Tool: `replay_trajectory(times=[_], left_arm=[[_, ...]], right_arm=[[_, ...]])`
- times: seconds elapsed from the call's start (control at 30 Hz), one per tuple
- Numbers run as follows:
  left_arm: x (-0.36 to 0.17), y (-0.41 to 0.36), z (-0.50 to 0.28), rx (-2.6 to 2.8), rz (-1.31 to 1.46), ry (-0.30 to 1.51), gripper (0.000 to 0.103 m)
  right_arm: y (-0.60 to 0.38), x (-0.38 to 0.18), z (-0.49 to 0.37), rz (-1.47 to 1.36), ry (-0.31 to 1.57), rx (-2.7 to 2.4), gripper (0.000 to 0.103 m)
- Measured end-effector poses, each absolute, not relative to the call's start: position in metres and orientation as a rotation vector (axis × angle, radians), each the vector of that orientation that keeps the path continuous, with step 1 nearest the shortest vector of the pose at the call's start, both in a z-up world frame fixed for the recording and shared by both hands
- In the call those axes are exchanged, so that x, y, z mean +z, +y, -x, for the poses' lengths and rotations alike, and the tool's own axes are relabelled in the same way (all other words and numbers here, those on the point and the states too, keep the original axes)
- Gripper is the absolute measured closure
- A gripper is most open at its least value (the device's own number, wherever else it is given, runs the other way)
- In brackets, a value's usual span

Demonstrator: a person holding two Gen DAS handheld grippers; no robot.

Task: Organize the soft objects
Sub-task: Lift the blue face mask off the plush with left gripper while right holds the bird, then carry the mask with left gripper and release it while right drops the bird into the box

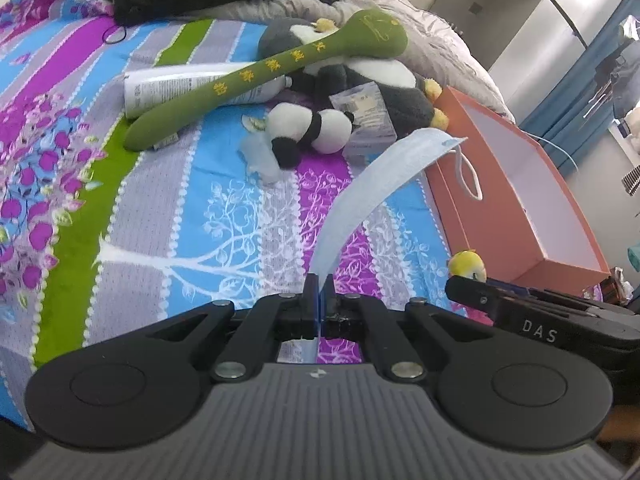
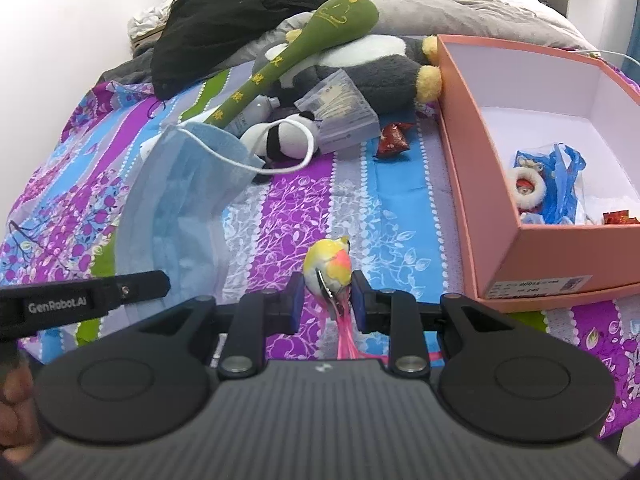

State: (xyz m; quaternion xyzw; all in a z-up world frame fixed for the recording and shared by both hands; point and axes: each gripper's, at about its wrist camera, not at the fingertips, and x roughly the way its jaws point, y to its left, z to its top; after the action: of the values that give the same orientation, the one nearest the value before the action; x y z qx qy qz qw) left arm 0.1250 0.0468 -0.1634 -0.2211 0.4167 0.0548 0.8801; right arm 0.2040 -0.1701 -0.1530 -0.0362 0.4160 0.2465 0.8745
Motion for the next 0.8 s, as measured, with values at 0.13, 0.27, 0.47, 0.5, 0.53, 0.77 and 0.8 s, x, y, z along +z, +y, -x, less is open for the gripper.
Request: replay_trajectory(times=[0.13, 0.27, 0.47, 0.5, 0.53, 0.77, 0.8], left_arm=[[-0.156, 0.042, -0.138, 0.103, 0.451, 0.861, 0.102], [-0.142, 0.034, -0.154, 0.078, 0.443, 0.842, 0.102], [-0.109, 0.021, -0.188, 0.032, 0.425, 0.798, 0.102], [-0.102, 0.019, -0.194, 0.024, 0.419, 0.792, 0.102], [-0.095, 0.015, -0.2, 0.016, 0.413, 0.781, 0.102], [-0.042, -0.015, -0.246, -0.072, 0.387, 0.711, 0.102], [-0.034, -0.021, -0.253, -0.084, 0.384, 0.702, 0.102]], right_arm=[[-0.176, -0.142, -0.211, 0.057, 0.846, 0.506, 0.075], [-0.18, -0.125, -0.219, 0.045, 0.81, 0.504, 0.075], [-0.188, -0.092, -0.237, 0.033, 0.728, 0.491, 0.075], [-0.191, -0.085, -0.241, 0.03, 0.711, 0.486, 0.075], [-0.193, -0.078, -0.245, 0.028, 0.696, 0.483, 0.075], [-0.22, -0.034, -0.27, -0.002, 0.603, 0.46, 0.075], [-0.225, -0.026, -0.274, -0.009, 0.588, 0.457, 0.075]])
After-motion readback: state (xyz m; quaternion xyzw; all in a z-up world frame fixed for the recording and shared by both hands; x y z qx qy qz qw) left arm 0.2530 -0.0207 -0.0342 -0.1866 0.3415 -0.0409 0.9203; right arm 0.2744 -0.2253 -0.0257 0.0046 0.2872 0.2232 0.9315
